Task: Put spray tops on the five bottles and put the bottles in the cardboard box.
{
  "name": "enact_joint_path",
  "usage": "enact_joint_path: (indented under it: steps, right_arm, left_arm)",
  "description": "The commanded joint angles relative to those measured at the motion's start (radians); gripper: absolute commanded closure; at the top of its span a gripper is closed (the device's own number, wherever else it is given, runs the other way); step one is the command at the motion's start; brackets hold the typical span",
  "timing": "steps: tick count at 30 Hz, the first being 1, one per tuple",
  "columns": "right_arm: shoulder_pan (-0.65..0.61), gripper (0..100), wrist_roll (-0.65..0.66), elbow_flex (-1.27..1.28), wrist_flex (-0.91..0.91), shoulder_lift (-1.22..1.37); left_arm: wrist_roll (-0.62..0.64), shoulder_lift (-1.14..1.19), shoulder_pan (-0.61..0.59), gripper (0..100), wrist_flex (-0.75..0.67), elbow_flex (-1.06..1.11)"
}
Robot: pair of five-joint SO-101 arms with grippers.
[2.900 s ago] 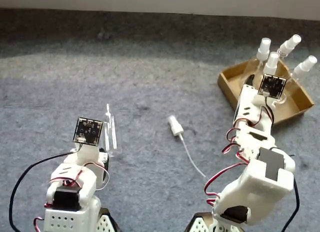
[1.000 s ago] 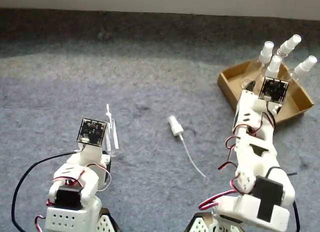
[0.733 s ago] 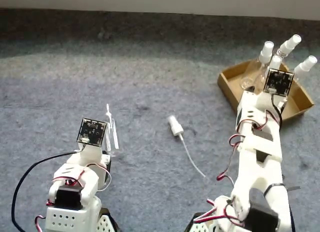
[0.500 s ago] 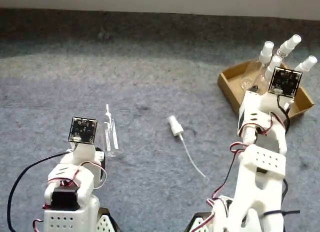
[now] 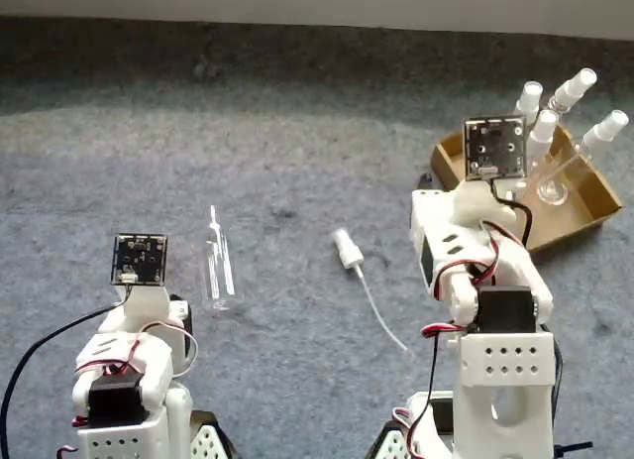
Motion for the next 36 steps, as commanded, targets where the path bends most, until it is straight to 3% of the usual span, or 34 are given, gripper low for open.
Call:
enact_joint_path:
  steps: [1, 6, 13, 22, 30, 36]
  right_arm:
    - [-0.082, 71.2, -0.006, -0.136, 0.073, 0.002]
    - [-0.182, 71.3, -0.023, -0.232, 0.163, 0.139]
    - [-0.335, 71.3, -0.227, -0.386, 0.226, 0.407]
    - [-0.509, 71.1, -0.431, -0.588, 0.254, 0.696]
    - [-0.621, 71.1, -0.453, -0.684, 0.249, 0.905]
    - [-0.691, 70.9, -0.526, -0.811, 0.245, 1.05]
  left_arm:
    - [-0.005, -0.008, -0.108, 99, 0.003, -0.073]
    - [-0.006, -0.008, -0.136, 99, 0.003, -0.073]
    - [-0.009, -0.008, -0.137, 99, -0.002, -0.071]
    - [-0.008, -0.008, -0.291, 99, -0.193, -0.008]
    - [-0.009, -0.008, -0.387, 99, -0.358, 0.044]
    - [-0.009, -0.008, -0.438, 99, -0.374, 0.042]
